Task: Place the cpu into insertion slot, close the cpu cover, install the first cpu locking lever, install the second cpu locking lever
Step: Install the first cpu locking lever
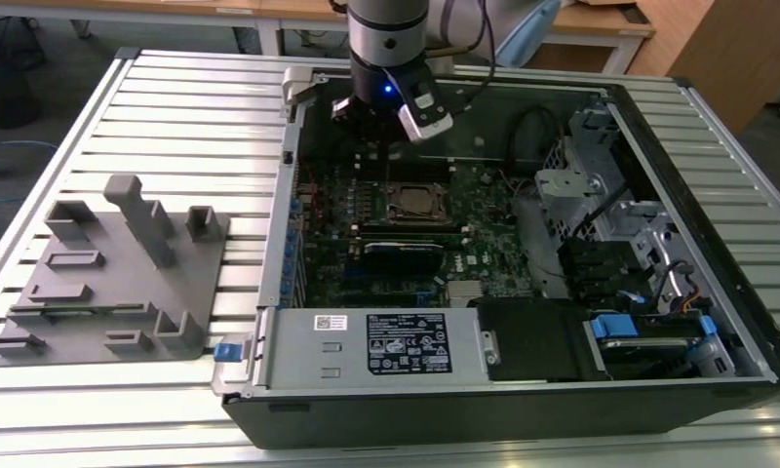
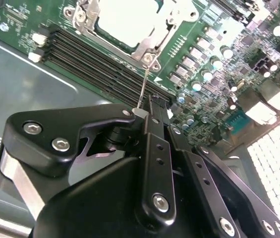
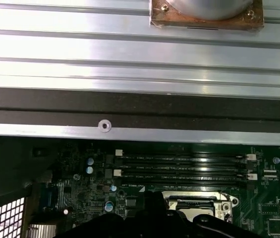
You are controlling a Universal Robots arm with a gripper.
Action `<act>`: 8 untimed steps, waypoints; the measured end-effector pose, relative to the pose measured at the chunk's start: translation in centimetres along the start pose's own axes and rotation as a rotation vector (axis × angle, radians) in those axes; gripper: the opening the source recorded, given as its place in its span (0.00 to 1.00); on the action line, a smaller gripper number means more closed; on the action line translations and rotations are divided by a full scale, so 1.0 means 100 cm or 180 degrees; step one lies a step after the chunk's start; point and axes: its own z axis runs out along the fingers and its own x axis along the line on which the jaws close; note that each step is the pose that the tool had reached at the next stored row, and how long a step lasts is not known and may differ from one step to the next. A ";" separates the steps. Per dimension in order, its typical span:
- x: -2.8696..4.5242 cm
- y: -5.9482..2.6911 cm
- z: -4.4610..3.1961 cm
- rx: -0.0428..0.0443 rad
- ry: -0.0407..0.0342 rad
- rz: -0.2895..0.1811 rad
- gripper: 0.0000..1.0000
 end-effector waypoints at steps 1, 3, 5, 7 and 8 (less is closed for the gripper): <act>-0.0011 -0.0001 0.0002 0.0000 0.0000 0.0000 0.11; -0.0026 -0.0002 0.0005 -0.0001 -0.0001 0.0000 0.11; -0.0029 -0.0002 0.0006 0.0000 0.0000 0.0000 0.11; -0.0030 -0.0002 0.0009 0.0000 0.0000 0.0000 0.11; -0.0030 -0.0002 0.0009 0.0000 0.0000 0.0000 0.11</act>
